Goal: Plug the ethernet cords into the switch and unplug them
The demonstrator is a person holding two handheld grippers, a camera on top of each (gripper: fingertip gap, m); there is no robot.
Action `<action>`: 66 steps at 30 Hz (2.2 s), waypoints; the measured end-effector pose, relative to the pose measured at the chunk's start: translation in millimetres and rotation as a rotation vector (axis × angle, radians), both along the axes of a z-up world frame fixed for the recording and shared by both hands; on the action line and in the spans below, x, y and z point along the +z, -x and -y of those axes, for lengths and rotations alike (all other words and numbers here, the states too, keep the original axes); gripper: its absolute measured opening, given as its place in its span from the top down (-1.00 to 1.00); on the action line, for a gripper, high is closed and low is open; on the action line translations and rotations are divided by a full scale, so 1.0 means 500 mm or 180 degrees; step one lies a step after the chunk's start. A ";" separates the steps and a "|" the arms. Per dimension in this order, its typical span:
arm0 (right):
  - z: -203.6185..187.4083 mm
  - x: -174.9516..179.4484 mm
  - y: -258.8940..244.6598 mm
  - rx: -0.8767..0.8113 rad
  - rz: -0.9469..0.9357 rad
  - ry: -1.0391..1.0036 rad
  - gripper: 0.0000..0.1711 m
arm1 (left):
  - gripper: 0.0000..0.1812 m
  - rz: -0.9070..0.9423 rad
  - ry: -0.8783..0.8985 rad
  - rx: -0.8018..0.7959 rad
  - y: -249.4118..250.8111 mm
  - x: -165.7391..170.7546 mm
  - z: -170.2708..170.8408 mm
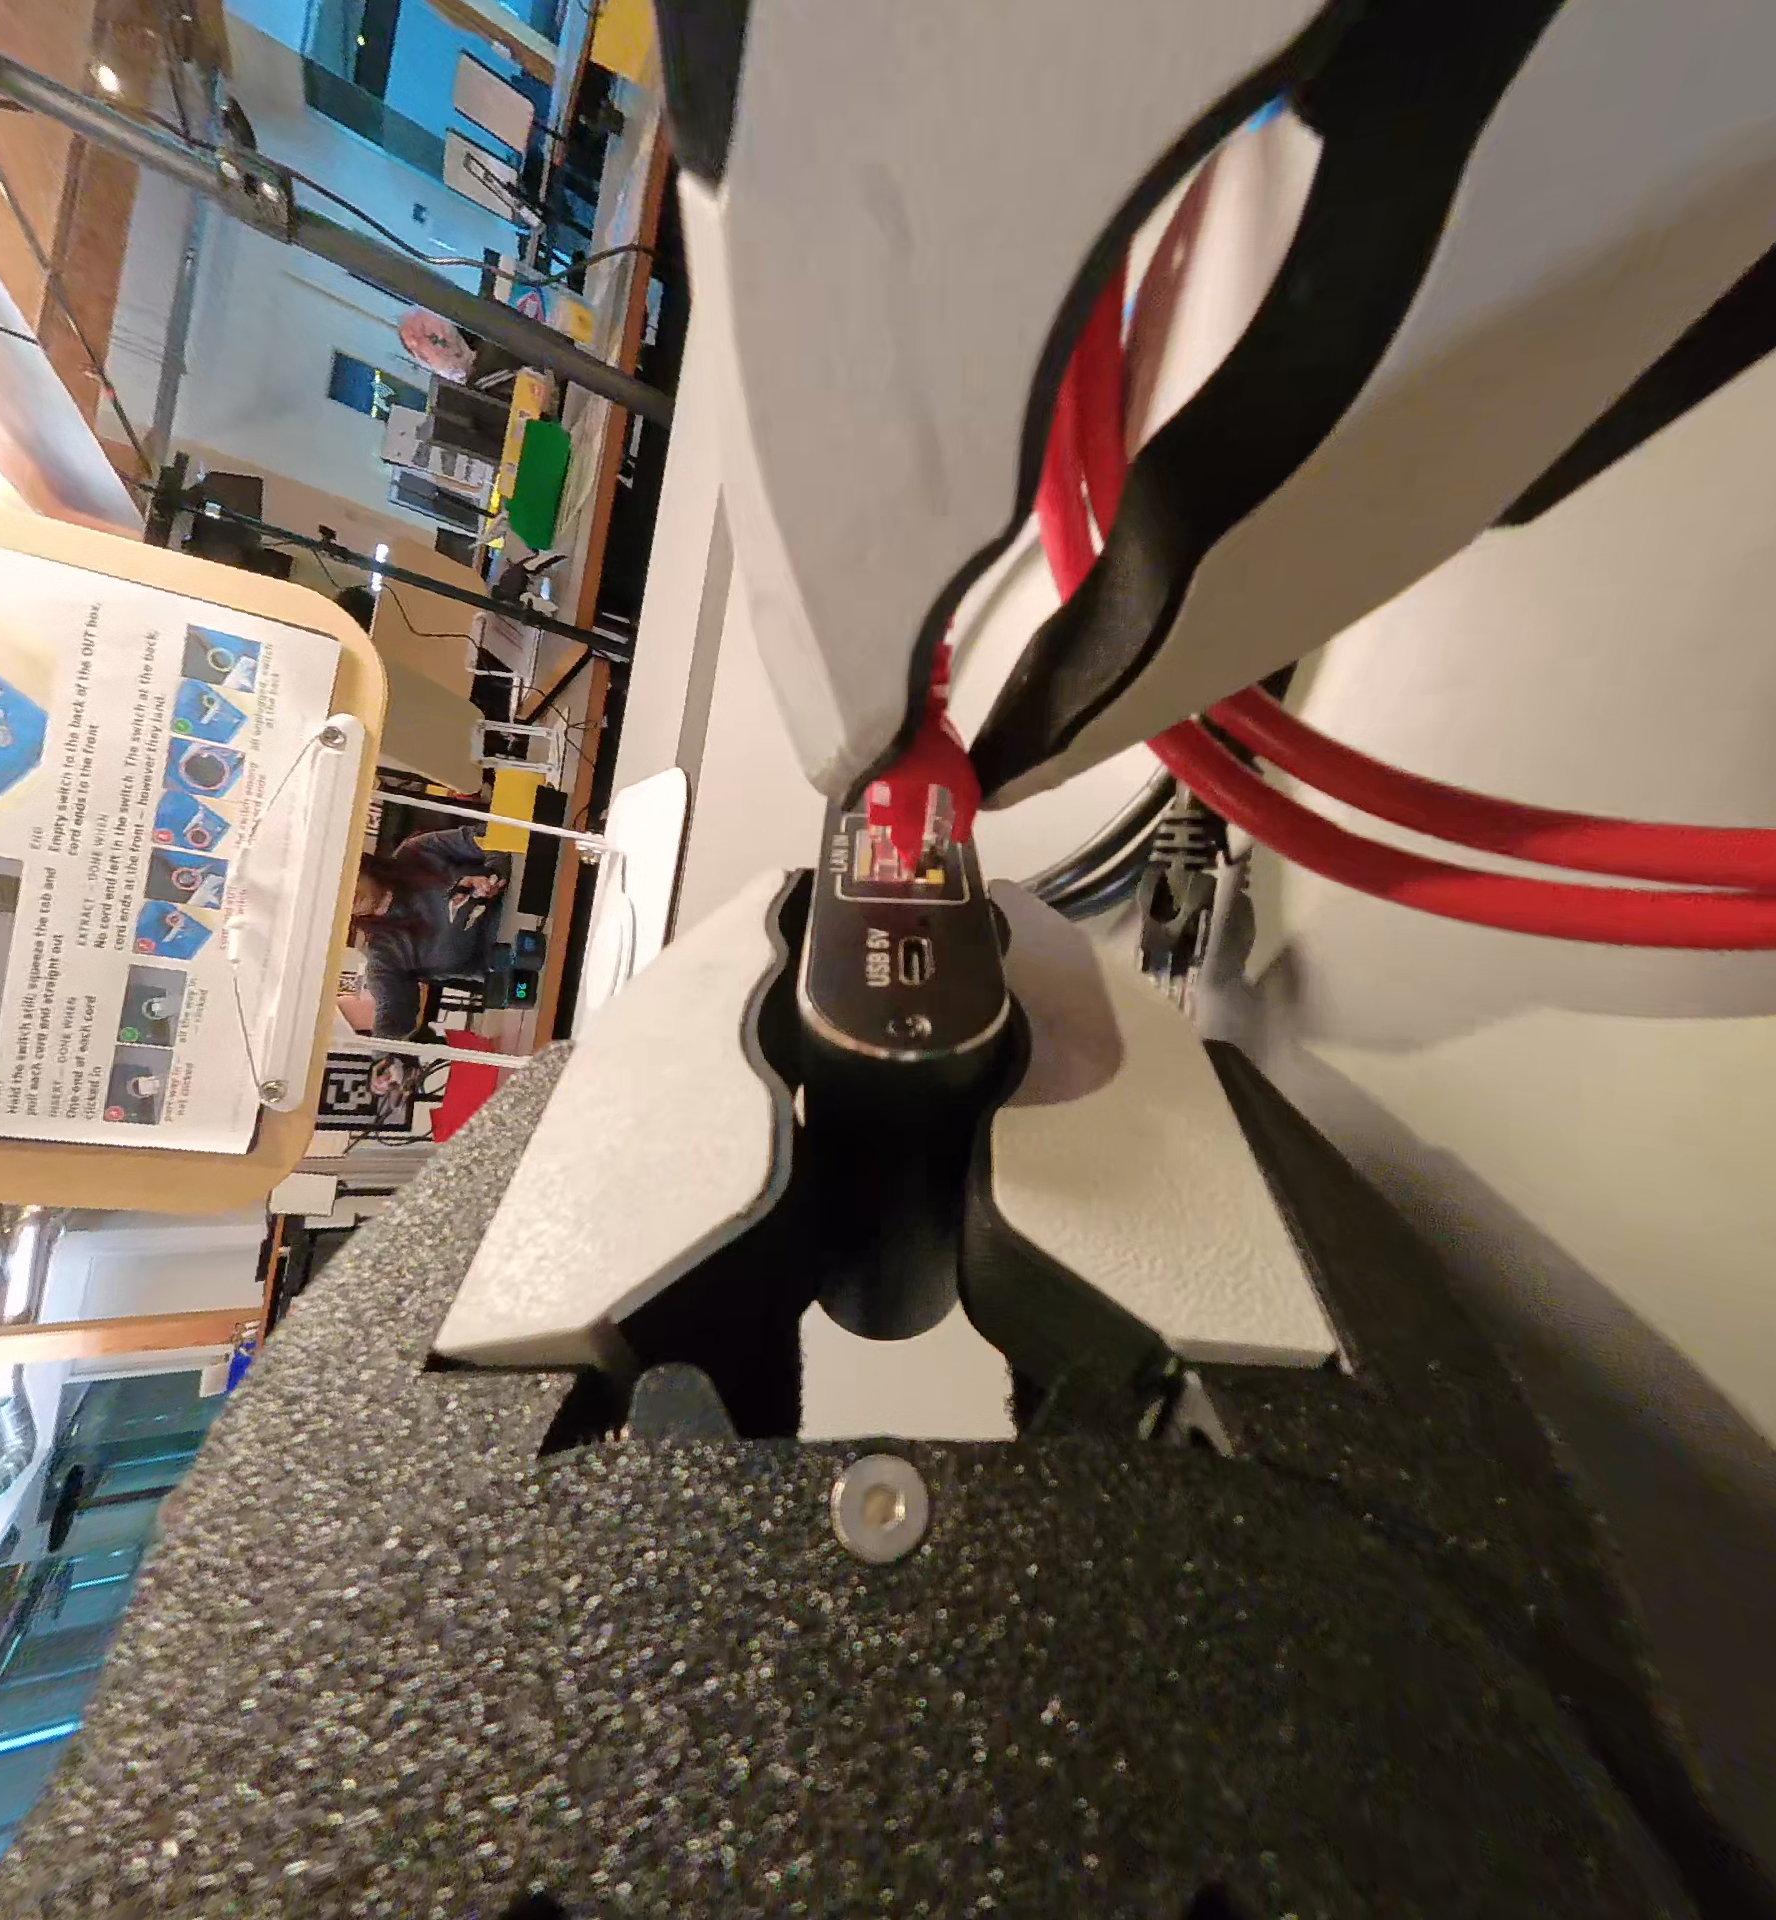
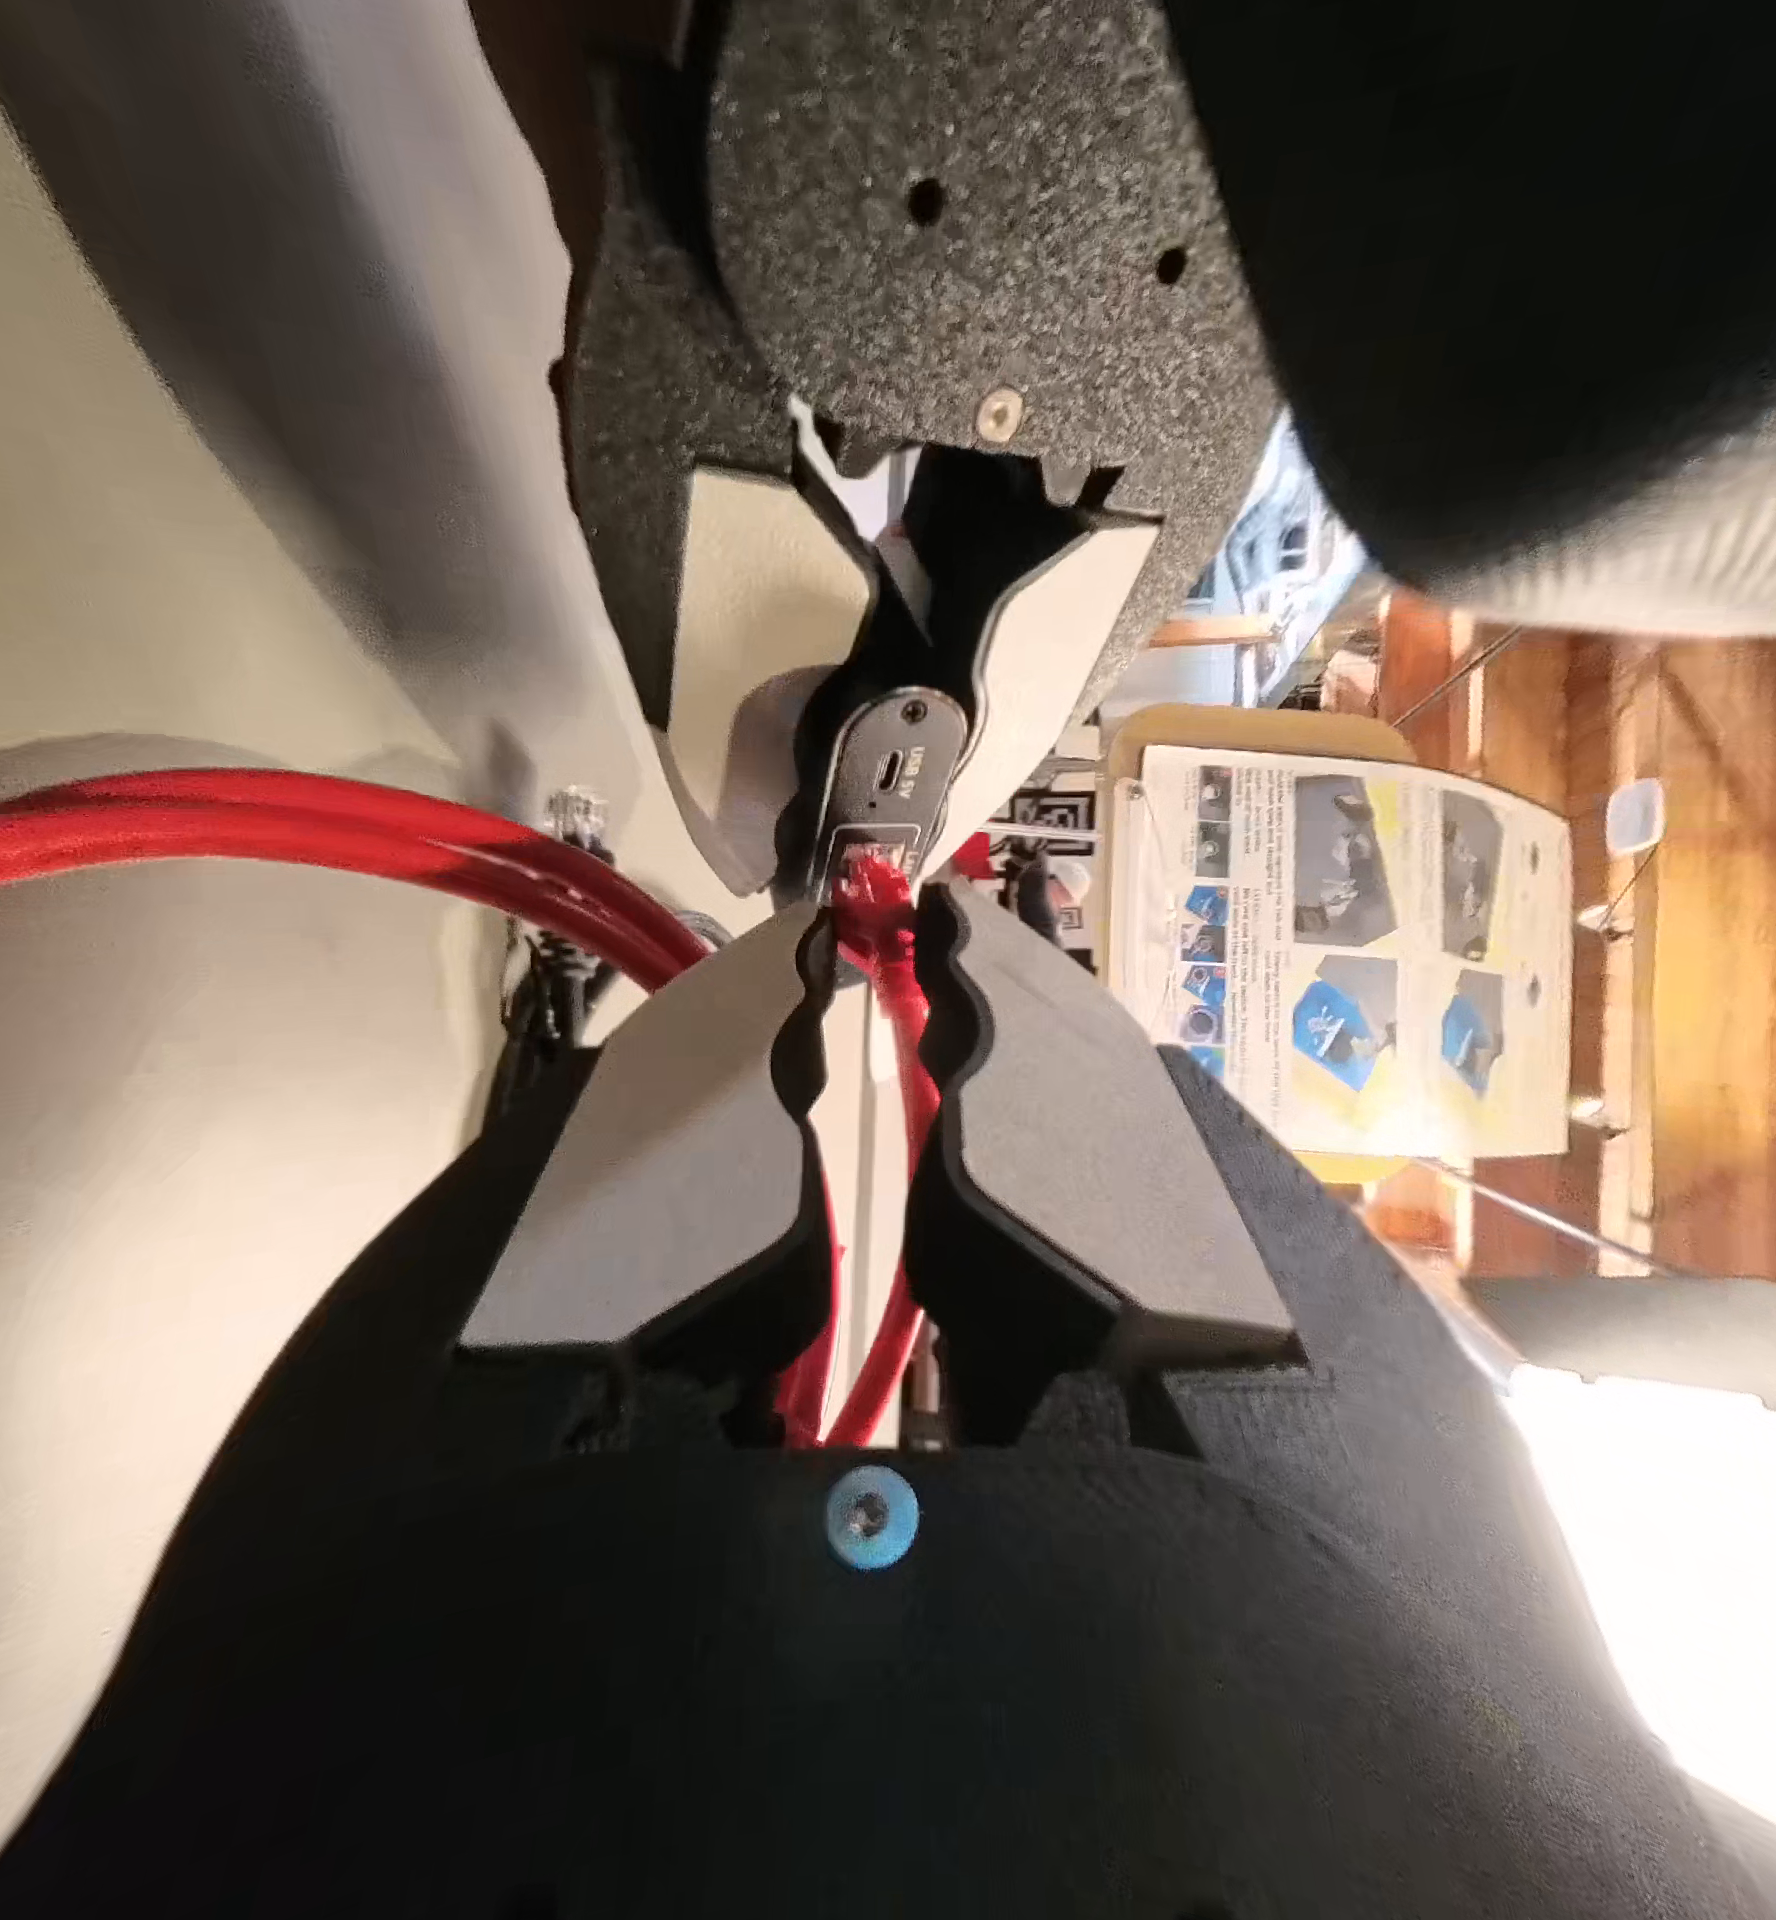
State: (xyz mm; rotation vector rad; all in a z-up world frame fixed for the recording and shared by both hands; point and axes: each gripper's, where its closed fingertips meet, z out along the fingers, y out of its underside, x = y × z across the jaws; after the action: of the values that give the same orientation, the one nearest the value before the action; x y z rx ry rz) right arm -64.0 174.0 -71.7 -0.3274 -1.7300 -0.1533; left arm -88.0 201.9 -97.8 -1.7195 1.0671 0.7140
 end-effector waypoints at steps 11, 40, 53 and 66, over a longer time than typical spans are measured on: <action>-0.003 -0.012 -0.004 0.0241 0.0260 0.2199 0.82 | 0.63 0.1045 0.0296 -0.0561 -0.038 0.007 0.019; -0.063 0.032 -0.022 0.0237 0.0166 0.4110 0.77 | 0.69 0.3237 0.0661 -0.0559 0.003 0.061 0.017; 0.151 0.061 -0.028 0.1075 0.0946 0.4737 0.78 | 0.69 0.4486 0.0104 0.0636 0.156 0.058 -0.017; 0.101 0.064 0.094 0.0472 -0.0150 0.5986 0.69 | 0.69 0.5397 -0.0226 -0.0057 0.119 0.128 0.006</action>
State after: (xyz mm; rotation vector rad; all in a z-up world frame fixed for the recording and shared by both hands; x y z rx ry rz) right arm -111.3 123.7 -39.7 -1.4752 -1.3286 1.6505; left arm -147.7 199.0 -33.9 -1.5027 -0.1641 -0.7321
